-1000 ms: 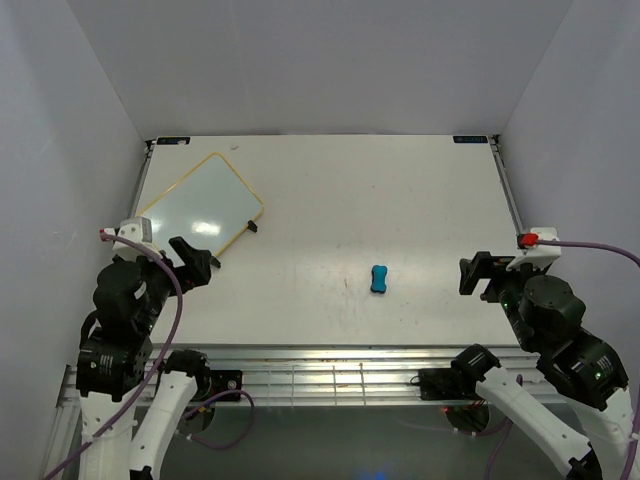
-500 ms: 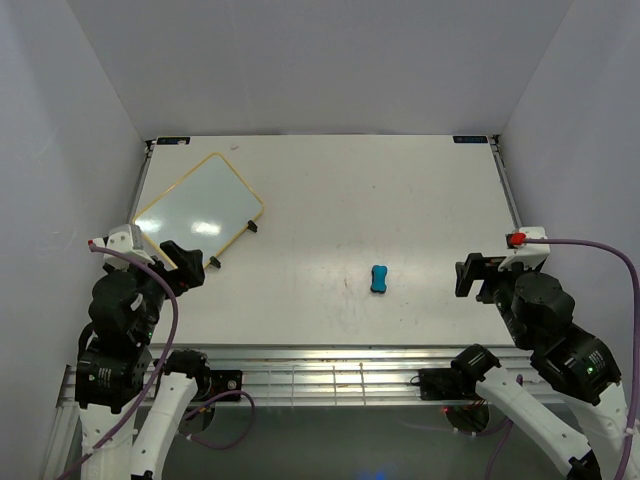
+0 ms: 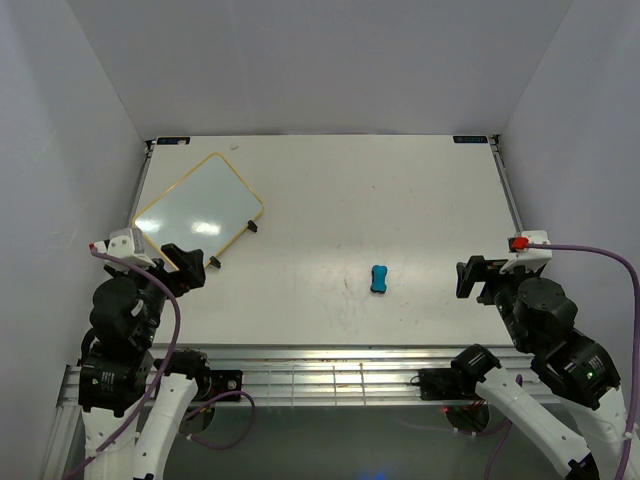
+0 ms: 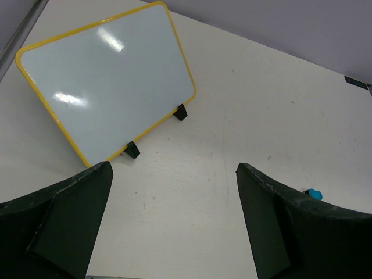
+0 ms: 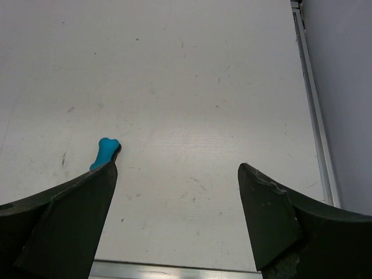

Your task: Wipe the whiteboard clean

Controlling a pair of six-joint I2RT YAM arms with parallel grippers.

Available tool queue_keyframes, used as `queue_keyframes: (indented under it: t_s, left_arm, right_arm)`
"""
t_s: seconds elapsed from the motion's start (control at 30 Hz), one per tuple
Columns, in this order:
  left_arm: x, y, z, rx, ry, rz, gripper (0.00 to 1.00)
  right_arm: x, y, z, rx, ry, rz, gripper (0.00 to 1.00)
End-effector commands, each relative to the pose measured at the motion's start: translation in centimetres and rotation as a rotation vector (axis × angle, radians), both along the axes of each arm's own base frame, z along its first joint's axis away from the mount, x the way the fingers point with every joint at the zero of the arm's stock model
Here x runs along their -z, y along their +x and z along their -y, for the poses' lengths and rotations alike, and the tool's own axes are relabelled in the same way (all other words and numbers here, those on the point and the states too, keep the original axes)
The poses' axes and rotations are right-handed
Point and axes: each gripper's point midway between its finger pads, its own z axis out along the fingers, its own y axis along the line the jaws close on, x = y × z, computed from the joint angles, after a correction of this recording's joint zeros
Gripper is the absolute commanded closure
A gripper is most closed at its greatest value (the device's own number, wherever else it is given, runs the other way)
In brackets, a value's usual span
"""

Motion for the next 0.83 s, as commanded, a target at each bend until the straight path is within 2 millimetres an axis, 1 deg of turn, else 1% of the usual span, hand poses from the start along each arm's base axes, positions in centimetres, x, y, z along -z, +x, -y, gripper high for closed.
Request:
queue_keyframes:
  t_s: [0.0,0.33,0.47,0.8]
  left_arm:
    - [-0.5,0.3,0.1,0.012,0.012,0.026,0.02]
    - [-0.8,0.5,1.1,0.07,0.021,0.042,0.02]
    - [-0.6,0.6,1.4,0.095,0.03,0.035,0.02]
    - [-0.8,0.7,1.5,0.104,0.038,0.053,0.02]
  right_arm:
    - [-0.9,0.5,0.3,0.03,0.017,0.048,0.1]
    - [-0.8,0.6,0.4,0.04,0.024,0.059,0.1]
    - [-0.8,0.6,0.4,0.044,0.028,0.059,0.1]
    - [-0.6,0.7,0.2,0.037,0.028,0.045,0.1]
